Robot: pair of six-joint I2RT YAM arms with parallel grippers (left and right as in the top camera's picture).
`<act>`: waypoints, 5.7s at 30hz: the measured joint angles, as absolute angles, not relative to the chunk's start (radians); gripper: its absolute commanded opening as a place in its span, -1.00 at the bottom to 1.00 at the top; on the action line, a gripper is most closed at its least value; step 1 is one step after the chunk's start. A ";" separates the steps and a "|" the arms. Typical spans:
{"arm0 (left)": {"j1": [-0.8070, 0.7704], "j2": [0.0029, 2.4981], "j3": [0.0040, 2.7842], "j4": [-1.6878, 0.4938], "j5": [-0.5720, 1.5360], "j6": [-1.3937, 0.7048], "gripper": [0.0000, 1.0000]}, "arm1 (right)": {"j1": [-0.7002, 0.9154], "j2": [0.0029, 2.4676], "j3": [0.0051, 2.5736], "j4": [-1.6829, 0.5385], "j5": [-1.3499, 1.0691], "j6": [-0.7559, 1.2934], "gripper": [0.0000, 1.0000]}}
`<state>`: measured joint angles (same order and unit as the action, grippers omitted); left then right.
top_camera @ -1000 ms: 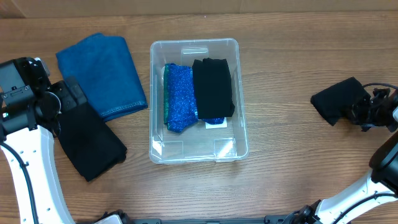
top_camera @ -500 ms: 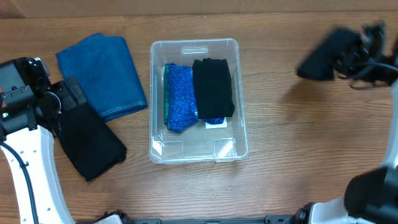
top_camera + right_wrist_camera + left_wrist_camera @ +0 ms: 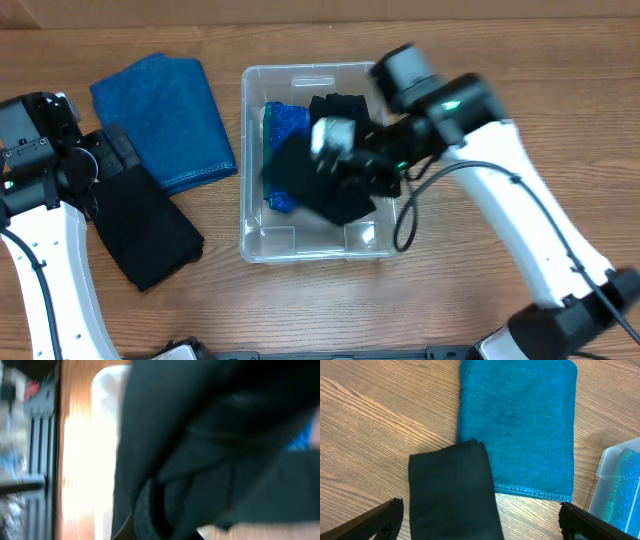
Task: Pack container
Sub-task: 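Lay the black piece in the bin's front half, retract right arm, then grasp the black cloth on the left with the left gripper, then place the black cloth into the bin's front and press flat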
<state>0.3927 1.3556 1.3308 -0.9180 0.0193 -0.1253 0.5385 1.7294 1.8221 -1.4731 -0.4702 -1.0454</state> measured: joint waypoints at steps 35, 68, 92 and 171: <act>0.393 1.356 1.331 -0.918 0.019 -0.125 1.00 | 0.568 1.945 1.871 -1.240 -0.071 -0.844 1.00; 0.767 1.824 1.079 -0.888 0.357 0.005 1.00 | -0.246 1.667 1.853 -1.248 -0.195 0.026 1.00; 0.747 1.599 1.109 -0.986 0.559 0.109 -0.92 | -0.246 1.667 1.853 -1.242 -0.199 0.026 1.00; -0.505 1.753 1.707 -1.077 0.329 0.390 -0.92 | -0.246 1.739 1.850 -1.248 -0.175 0.026 1.00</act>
<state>-0.5045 1.7527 1.7073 -1.0775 0.3290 0.3897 -0.2462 1.7386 1.8500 -1.2480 -0.1753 0.0261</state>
